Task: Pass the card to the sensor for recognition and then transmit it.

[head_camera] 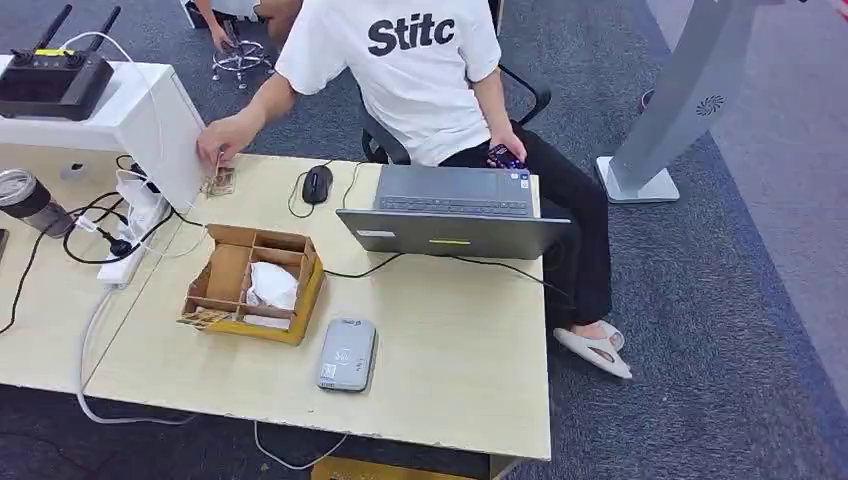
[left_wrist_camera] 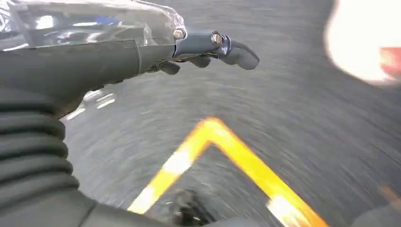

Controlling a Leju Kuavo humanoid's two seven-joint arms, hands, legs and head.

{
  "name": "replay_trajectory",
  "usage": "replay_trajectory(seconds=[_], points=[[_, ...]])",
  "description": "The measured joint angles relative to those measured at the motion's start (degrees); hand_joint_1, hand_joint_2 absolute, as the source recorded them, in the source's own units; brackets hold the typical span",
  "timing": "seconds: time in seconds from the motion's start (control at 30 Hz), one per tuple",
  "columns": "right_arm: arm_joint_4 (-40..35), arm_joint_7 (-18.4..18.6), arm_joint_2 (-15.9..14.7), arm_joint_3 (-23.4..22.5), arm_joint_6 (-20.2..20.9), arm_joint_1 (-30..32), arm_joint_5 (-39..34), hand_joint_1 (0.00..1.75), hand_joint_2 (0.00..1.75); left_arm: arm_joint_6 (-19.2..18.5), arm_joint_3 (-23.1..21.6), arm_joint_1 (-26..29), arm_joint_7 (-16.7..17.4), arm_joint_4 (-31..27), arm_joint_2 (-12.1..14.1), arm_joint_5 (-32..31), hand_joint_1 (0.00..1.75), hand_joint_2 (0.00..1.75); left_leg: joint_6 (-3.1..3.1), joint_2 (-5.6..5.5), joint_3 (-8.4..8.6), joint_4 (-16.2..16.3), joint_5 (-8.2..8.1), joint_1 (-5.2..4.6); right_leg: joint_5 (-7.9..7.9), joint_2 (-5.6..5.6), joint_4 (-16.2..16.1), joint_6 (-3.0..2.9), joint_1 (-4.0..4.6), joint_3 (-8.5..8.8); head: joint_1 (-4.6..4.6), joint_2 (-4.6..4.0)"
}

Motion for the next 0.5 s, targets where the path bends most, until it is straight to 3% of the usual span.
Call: replay_trajectory(seconds=[0.07, 0.17, 0.3, 0.33, 0.5], points=[[0.4, -0.7, -0.7, -2.2, -3.3, 1.1, -3.5, 0.00, 1.75, 2.8, 3.0, 0.9, 3.5, -1.2, -1.4, -1.4, 0.00, 0.00, 0.07, -0.01, -0.02, 0.0, -0.05, -0.02, -0.04, -0.01, 0.0, 0.06, -0.01, 0.01, 0.00, 0.00], [0.7, -3.7, -1.5, -5.8, -6.7, 2.3, -7.1, 0.00, 1.75, 3.5, 6.6, 2.1, 8.0, -4.8, -3.8, -5.5, 0.00, 0.00, 0.12, 0.02, -0.03, 0.0, -0.10, -0.04, -0.05, 0.01, 0.0, 0.07, -0.01, 0.00, 0.02, 0.00], [0.7, -9.7, -2.8, -10.5, -9.2, 2.7, -10.0, 0.00, 1.75, 2.2, 11.8, 2.7, 9.6, -10.5, -6.6, -11.3, 0.00, 0.00, 0.14, 0.02, -0.01, 0.0, -0.11, -0.05, -0.06, 0.00, -0.1, 0.09, -0.05, 0.02, 0.02, 0.00], [0.7, -11.0, -3.2, -11.6, -9.5, 2.8, -10.6, 0.00, 1.75, 2.5, 13.1, 2.8, 9.8, -11.9, -7.3, -12.0, 0.00, 1.75, 0.14, 0.02, 0.00, 0.0, -0.11, -0.05, -0.05, 0.00, -0.1, 0.10, -0.05, 0.04, 0.02, 0.00], [0.6, -13.5, -3.8, -15.8, -9.6, 2.8, -11.6, 0.00, 1.75, 9.2, 20.1, 2.9, 10.7, -18.6, -8.8, -12.7, 0.00, 1.75, 0.12, 0.00, 0.09, 0.0, -0.10, -0.03, -0.05, 0.00, 0.0, 0.09, -0.04, 0.10, 0.00, 0.00]])
